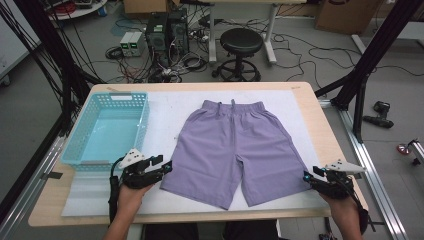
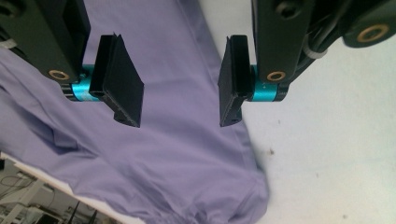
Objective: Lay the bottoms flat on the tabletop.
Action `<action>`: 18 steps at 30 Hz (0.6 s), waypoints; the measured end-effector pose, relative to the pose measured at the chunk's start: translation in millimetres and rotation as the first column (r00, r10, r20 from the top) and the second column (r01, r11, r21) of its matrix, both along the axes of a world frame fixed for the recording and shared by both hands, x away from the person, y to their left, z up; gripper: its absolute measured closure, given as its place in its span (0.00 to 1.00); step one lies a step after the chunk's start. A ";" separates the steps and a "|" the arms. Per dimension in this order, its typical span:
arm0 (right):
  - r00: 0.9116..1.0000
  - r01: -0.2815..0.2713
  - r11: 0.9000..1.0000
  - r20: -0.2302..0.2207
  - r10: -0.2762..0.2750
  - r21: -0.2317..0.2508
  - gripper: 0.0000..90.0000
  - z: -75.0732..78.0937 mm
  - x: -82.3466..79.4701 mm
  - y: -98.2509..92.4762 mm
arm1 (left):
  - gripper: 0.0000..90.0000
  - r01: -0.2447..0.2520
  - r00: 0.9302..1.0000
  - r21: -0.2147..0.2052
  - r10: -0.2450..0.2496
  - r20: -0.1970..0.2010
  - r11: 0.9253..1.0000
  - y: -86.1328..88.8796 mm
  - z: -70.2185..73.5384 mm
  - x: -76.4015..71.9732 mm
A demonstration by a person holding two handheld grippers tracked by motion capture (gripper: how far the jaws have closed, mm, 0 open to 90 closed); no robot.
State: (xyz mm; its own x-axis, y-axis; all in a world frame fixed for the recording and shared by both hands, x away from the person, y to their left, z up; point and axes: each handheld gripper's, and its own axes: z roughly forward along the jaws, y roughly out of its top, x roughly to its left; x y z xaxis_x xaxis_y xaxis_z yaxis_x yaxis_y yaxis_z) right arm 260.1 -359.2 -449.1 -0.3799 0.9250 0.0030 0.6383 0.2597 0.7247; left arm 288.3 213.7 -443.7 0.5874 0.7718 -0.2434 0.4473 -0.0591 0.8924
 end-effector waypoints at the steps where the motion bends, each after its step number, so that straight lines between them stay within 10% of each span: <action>1: 1.000 -0.010 1.000 -0.026 0.010 0.005 0.74 -2.7 -0.5 -1.0 | 0.56 0.004 1.000 -0.003 -0.004 0.004 1.000 -0.9 1.7 1.7; 3: 0.999 -0.030 1.000 -0.033 0.030 -0.006 0.96 -2.6 -1.9 -1.3 | 0.56 0.008 1.000 -0.006 -0.008 0.014 1.000 -3.4 4.2 5.3; 7: 0.997 -0.041 0.999 -0.059 0.040 -0.013 0.99 -0.3 -6.8 -0.8 | 0.57 0.008 1.000 -0.004 -0.008 0.026 1.000 -6.9 7.2 15.0; 14: 0.996 -0.063 0.998 -0.065 0.062 -0.016 0.99 0.8 -23.8 -7.6 | 0.57 0.019 0.999 -0.005 -0.019 0.044 1.000 -12.7 10.1 16.7; 18: 0.998 -0.052 0.998 -0.028 0.053 0.025 0.77 8.1 -23.7 -6.8 | 0.56 0.027 0.998 -0.015 -0.026 0.061 1.000 -12.8 13.1 14.2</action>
